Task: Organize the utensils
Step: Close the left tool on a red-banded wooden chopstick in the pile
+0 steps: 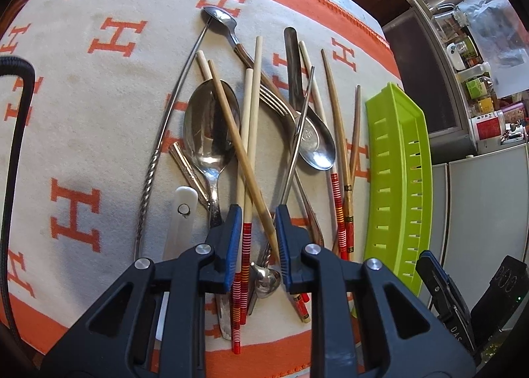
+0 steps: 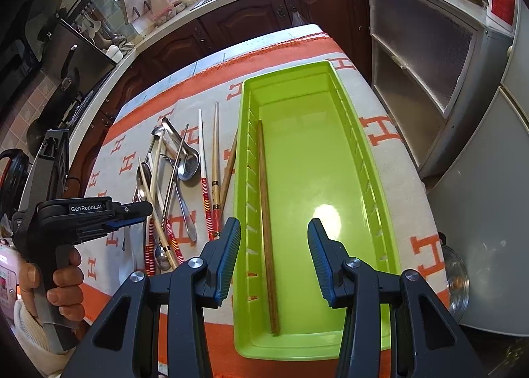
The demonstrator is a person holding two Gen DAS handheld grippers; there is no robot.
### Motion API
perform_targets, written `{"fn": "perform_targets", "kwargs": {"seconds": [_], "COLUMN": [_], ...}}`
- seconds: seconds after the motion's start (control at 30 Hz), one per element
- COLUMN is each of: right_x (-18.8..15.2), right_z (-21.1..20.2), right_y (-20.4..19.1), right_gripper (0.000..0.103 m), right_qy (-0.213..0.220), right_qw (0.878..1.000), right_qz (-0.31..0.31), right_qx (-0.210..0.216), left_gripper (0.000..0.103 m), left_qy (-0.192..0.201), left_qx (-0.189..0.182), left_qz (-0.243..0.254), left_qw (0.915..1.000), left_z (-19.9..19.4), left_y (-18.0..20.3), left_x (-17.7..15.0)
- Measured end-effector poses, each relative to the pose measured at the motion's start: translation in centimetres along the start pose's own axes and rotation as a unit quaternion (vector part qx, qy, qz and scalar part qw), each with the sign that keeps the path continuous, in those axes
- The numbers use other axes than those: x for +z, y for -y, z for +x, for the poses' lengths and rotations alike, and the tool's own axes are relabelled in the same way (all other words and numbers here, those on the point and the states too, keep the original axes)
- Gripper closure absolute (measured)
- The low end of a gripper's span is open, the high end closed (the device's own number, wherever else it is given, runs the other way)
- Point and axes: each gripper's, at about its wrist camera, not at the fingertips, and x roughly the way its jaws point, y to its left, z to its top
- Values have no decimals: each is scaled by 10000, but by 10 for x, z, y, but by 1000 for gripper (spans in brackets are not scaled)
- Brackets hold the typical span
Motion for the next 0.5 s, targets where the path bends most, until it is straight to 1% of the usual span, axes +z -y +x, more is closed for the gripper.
{"fn": "perform_targets", "kwargs": {"seconds": [0.07, 0.13, 0.27, 0.4, 0.43, 0.5], "right_x": [0, 0, -1, -1, -1, -2], "right_z": [1, 2, 5, 7, 7, 7], "right_y": [1, 2, 3, 2, 2, 2], "right_gripper": [60, 60, 60, 60, 60, 60], "right_qy": [-11, -23, -51, -68, -64, -60], "right_qw": [10000, 10000, 10000, 9999, 10000, 10000], "right_qz": [15, 27, 47, 61, 56, 57], "right_qx": [9, 14, 25, 47, 52, 52], "left_gripper": [85, 88, 88, 88, 89, 95], "left_qy": [-1, -16, -85, -178, -196, -209], "left_qx": [24, 1, 5, 156, 201, 126], "left_qz": [18, 29, 91, 107, 120, 136], "left_qw": [10000, 10000, 9999, 9997, 9995, 9996], "left_z": [0, 0, 6, 18, 22, 26], "left_y": [3, 6, 14, 18, 19, 22], "left_x": [1, 1, 1, 1, 1, 0]}}
